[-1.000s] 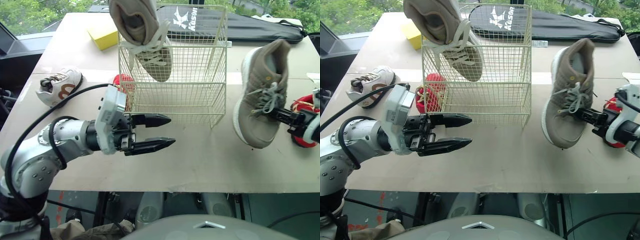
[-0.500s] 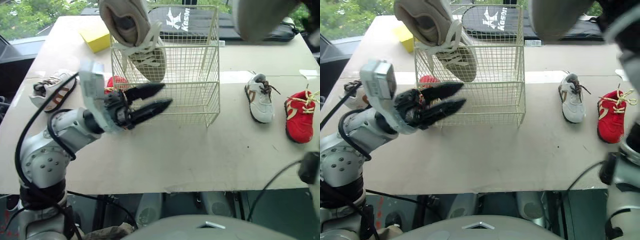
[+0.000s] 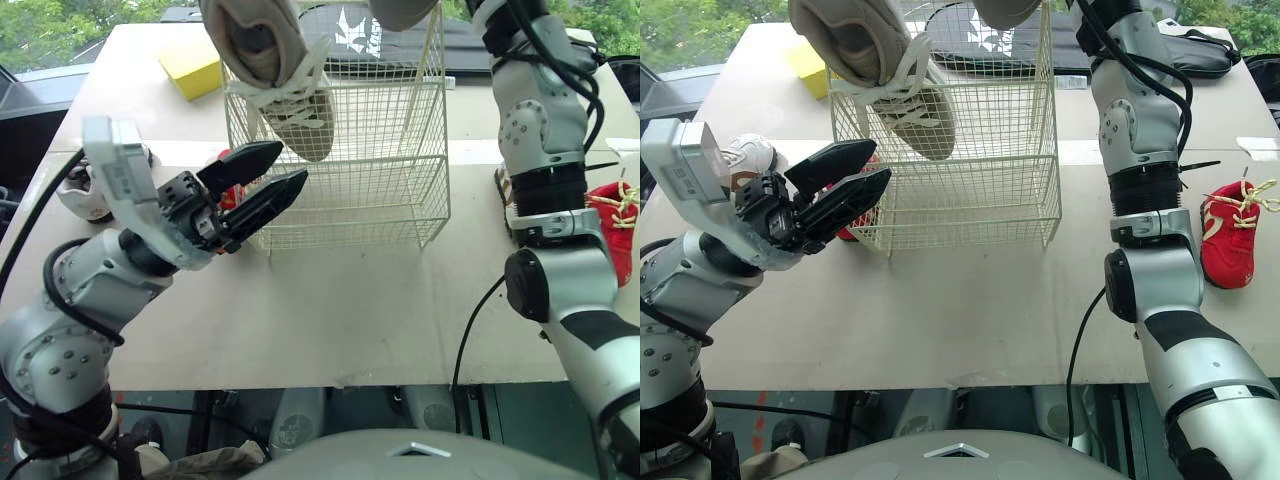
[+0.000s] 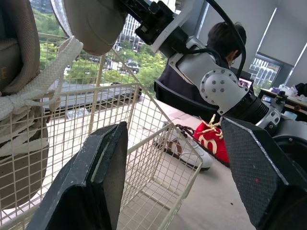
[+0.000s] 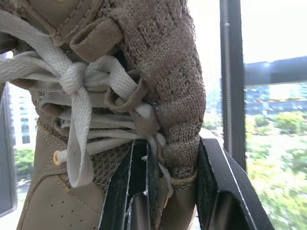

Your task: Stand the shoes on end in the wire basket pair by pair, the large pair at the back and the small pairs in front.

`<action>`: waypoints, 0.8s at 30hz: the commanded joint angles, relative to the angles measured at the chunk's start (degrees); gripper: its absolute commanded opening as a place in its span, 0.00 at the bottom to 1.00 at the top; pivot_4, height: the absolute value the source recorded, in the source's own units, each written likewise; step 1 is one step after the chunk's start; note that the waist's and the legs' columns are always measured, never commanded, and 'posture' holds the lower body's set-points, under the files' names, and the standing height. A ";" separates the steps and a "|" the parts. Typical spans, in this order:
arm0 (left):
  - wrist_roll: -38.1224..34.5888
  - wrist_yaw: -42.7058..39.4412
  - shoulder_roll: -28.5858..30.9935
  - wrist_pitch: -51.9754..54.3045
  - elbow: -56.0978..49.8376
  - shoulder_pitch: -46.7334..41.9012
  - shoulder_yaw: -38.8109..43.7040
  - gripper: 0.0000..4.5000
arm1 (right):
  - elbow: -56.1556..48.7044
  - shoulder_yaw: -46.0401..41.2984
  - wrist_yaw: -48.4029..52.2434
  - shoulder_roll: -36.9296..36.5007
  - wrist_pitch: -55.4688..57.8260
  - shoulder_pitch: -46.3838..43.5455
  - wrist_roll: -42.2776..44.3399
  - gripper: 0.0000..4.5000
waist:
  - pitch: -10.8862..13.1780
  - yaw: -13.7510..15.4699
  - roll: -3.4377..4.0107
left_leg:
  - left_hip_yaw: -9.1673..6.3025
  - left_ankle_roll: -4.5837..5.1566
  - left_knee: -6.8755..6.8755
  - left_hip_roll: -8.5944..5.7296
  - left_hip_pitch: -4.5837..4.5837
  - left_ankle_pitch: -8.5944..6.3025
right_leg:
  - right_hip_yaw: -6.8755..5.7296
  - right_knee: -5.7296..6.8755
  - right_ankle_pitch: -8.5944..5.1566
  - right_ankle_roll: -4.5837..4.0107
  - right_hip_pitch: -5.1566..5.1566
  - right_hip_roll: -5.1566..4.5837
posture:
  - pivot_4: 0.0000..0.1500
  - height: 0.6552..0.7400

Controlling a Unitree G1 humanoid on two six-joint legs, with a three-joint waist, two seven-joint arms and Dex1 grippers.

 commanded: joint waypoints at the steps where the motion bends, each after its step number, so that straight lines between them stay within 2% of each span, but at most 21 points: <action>1: -1.44 1.33 0.65 -1.85 -2.72 0.67 1.68 0.76 | -6.44 -1.56 2.64 -0.29 -0.45 0.49 0.12 0.06 | 0.00 0.00 0.00 | 0.00 -0.01 0.01 0.00 0.00 0.00 | 0.00 0.02 0.00 0.00 0.00 0.00 | 1.00 1.00; 13: -1.92 1.10 1.50 -3.27 -1.32 0.36 1.41 0.76 | -0.04 0.65 6.19 -0.04 -9.73 9.06 -10.30 0.06 | -0.03 0.05 -0.04 | 0.02 -0.02 0.07 -0.07 0.06 0.01 | 0.00 0.08 0.01 -0.01 0.05 0.05 | 1.00 1.00; 19: -1.69 0.90 1.45 -3.71 -1.13 0.82 1.32 0.76 | -6.97 3.08 11.41 -1.99 -4.16 16.39 -10.85 0.06 | -0.11 0.83 -0.17 | 0.02 -0.02 0.15 -0.07 0.13 0.01 | 0.02 0.08 0.01 -0.01 0.16 0.03 | 1.00 1.00; 24: -1.19 0.64 1.07 -4.08 -0.77 0.92 0.95 0.76 | -13.44 3.12 13.03 -2.43 5.15 21.17 -8.09 0.05 | -0.14 1.16 -0.19 | 0.00 -0.02 0.06 -0.06 0.50 0.01 | 0.01 0.08 0.00 -0.01 0.49 0.07 | 1.00 1.00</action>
